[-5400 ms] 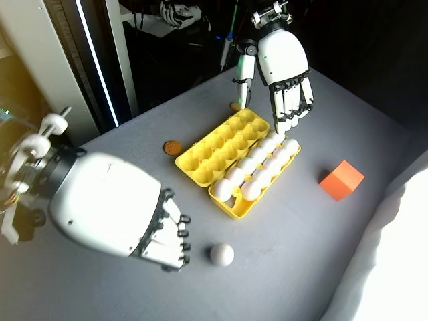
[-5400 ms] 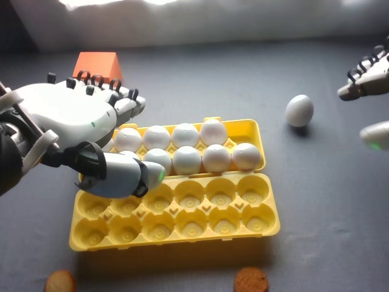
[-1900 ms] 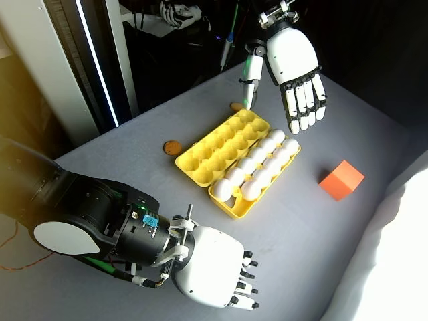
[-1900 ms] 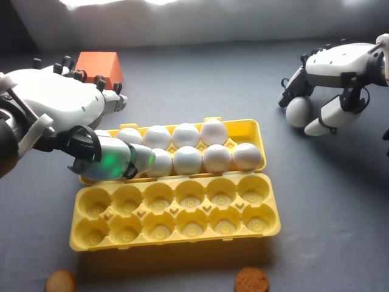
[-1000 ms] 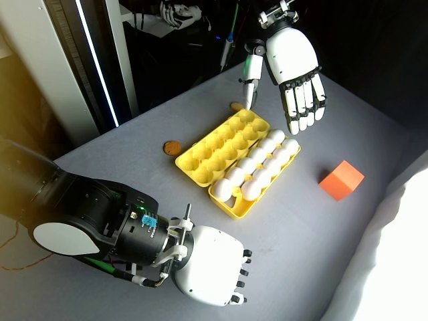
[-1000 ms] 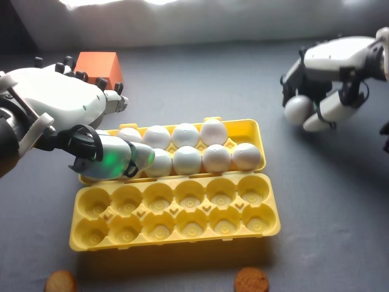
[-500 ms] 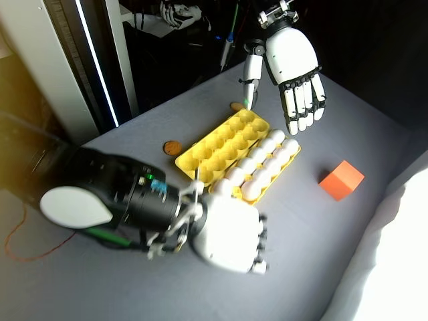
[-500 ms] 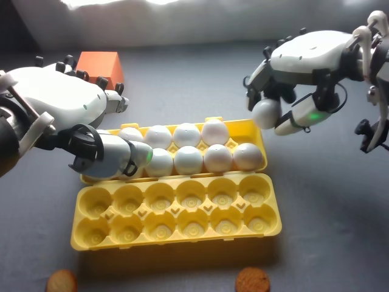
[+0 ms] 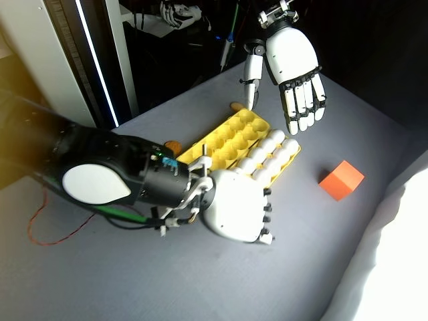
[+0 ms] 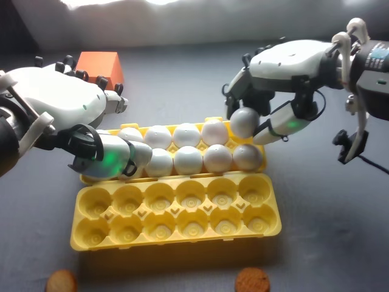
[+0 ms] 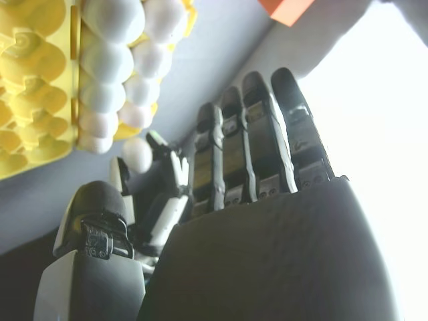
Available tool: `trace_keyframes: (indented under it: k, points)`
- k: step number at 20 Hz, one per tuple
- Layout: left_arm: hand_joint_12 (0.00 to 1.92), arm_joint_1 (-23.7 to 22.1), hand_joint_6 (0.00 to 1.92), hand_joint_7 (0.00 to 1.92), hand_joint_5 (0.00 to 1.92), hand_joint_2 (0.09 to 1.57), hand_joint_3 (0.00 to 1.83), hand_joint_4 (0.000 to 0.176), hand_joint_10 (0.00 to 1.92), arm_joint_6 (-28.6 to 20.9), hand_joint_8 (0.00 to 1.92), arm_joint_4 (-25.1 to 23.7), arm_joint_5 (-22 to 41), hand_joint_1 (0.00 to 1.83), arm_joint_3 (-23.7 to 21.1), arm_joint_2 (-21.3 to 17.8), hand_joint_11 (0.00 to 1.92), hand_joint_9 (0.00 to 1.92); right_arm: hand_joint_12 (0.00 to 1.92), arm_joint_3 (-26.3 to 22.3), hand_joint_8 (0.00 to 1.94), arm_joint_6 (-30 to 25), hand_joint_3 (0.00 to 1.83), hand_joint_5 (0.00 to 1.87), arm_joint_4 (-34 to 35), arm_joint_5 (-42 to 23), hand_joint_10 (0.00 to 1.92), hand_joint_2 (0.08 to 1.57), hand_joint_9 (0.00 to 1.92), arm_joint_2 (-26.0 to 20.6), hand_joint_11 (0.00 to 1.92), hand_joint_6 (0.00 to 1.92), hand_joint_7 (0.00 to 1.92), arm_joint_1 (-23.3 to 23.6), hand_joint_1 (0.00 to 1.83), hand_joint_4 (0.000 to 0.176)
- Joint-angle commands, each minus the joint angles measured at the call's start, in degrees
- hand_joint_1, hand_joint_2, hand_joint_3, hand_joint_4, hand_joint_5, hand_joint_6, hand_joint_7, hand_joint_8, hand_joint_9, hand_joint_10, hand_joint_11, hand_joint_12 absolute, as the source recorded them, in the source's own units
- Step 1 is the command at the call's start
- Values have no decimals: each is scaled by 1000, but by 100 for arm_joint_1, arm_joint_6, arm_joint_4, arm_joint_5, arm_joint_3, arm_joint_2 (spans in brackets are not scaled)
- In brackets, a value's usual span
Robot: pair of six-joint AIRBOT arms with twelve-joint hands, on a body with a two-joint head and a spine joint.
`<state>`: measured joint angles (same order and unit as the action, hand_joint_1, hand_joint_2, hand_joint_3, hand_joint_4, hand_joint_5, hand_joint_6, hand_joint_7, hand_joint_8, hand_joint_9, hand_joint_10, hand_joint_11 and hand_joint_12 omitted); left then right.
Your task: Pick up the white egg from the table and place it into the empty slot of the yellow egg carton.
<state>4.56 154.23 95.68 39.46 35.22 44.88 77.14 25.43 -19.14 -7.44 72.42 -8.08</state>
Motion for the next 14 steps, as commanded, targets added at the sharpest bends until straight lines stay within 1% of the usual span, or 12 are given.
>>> trace_keyframes:
  k: [1, 2, 3, 5, 7, 9, 11, 12, 13, 14]
  points:
    - [680, -72, 5, 323, 302, 1239, 0, 0, 8, 2, 6, -332, 92, 28, 21, -54, 0, 305, 1552, 7, 1163, -29, 1, 871, 46, -508, 1009, 1150, 831, -61, 467, 1063, 964, 85, 1214, 0]
    - [643, -74, 1, 296, 271, 1240, 1, 0, 2, 2, 1, -332, 92, 5, 26, -48, 0, 280, 1553, 12, 1153, -27, 2, 865, 46, -491, 1006, 1151, 829, -36, 463, 1079, 965, 84, 1212, 0]
    - [659, -75, 4, 305, 278, 1245, 2, 0, 5, 2, 5, -332, 92, 1, 27, -46, 0, 289, 1549, 13, 1151, -24, 0, 882, 46, -513, 997, 1147, 834, -20, 466, 1053, 966, 77, 1214, 0]
    - [638, -75, 3, 305, 281, 1247, 2, 0, 4, 2, 5, -332, 92, 22, 27, -46, 0, 291, 1582, 13, 1177, -25, 3, 796, 46, -561, 930, 1176, 796, 10, 419, 1181, 931, 50, 1198, 0]
    - [665, -75, 5, 316, 293, 1244, 0, 0, 6, 2, 6, -333, 92, 43, 27, -46, 0, 302, 1586, 13, 1171, -32, 0, 797, 47, -559, 908, 1178, 781, 28, 398, 1190, 924, 35, 1194, 0]
    - [645, -75, 2, 308, 285, 1239, 0, 0, 3, 2, 5, -333, 92, 38, 27, -46, 0, 290, 1585, 13, 1210, -32, 2, 761, 47, -540, 882, 1196, 756, 45, 364, 1255, 890, 22, 1181, 0]
    - [566, -75, 1, 255, 235, 1248, 1, 0, 1, 2, 1, -333, 92, 0, 27, -46, 0, 245, 1529, 13, 1189, -32, 0, 727, 46, -472, 824, 1200, 753, 60, 414, 1297, 906, 0, 1185, 0]
    - [611, -75, 11, 293, 273, 1244, 0, 0, 10, 2, 11, -333, 92, 29, 27, -46, 0, 274, 1520, 13, 805, -31, 0, 802, 46, -442, 788, 1193, 710, 63, 371, 1229, 788, -19, 1134, 0]
    - [611, -75, 11, 293, 273, 1244, 0, 0, 10, 2, 11, -333, 92, 29, 26, -46, 0, 274, 1520, 11, 805, -31, 0, 802, 46, -419, 788, 1193, 710, 63, 371, 1229, 788, -35, 1134, 0]
    - [673, -75, 12, 320, 296, 1239, 0, 0, 13, 2, 12, -333, 92, 47, 25, -46, 0, 300, 1485, 11, 565, -31, 0, 827, 45, -411, 725, 1183, 715, 63, 371, 1202, 822, -51, 1127, 0]
